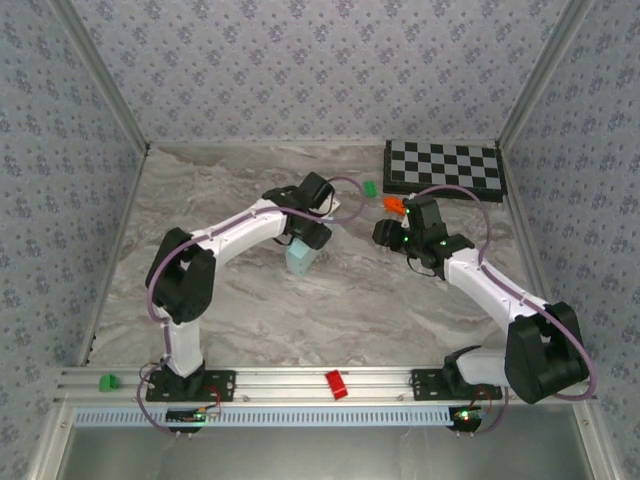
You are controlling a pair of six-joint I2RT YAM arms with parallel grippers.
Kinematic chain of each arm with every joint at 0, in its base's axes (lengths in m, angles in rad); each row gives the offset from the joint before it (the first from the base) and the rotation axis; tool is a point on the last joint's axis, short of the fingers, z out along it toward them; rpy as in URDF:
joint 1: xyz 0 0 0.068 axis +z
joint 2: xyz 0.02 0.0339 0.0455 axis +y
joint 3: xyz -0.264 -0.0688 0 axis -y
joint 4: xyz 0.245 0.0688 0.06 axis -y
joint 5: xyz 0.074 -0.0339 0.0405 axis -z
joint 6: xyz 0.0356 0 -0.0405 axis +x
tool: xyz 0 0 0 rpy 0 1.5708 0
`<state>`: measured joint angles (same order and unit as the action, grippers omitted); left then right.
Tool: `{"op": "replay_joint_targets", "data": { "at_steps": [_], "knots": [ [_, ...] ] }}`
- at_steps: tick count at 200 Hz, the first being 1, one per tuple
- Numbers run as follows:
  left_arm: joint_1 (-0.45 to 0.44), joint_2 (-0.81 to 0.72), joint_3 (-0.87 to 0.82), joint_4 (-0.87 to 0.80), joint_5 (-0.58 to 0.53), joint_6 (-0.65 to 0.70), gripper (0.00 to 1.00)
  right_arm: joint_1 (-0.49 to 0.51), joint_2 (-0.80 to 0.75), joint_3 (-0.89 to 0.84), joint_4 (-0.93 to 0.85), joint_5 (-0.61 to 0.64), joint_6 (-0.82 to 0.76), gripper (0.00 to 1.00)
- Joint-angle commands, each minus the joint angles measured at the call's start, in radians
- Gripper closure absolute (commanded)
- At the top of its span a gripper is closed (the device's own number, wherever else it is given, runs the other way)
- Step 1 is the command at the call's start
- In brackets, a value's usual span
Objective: Fold the paper box
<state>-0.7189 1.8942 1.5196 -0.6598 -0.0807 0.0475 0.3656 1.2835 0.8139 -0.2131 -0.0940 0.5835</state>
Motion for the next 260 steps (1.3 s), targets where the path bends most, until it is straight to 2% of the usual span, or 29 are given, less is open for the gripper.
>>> {"op": "replay_joint_targets", "data": {
  "at_steps": [1,56,118,232,260],
  "knots": [
    [0.034,-0.051,-0.015,-0.027,0.107,0.14,0.49,-0.008,0.007,-0.014,0.0,-0.013,0.005,0.44],
    [0.085,-0.064,-0.02,-0.056,0.252,0.403,0.49,-0.009,0.008,-0.015,0.001,-0.01,0.004,0.44],
    [0.114,-0.032,0.026,-0.135,0.316,0.657,0.47,-0.013,0.015,-0.014,-0.004,-0.009,0.002,0.44],
    [0.154,0.048,0.119,-0.196,0.401,0.978,0.46,-0.017,0.032,-0.015,-0.009,-0.006,0.001,0.44],
    [0.157,0.071,0.142,-0.212,0.404,1.008,0.47,-0.018,0.031,-0.015,-0.014,-0.004,0.002,0.44]
  ]
}}
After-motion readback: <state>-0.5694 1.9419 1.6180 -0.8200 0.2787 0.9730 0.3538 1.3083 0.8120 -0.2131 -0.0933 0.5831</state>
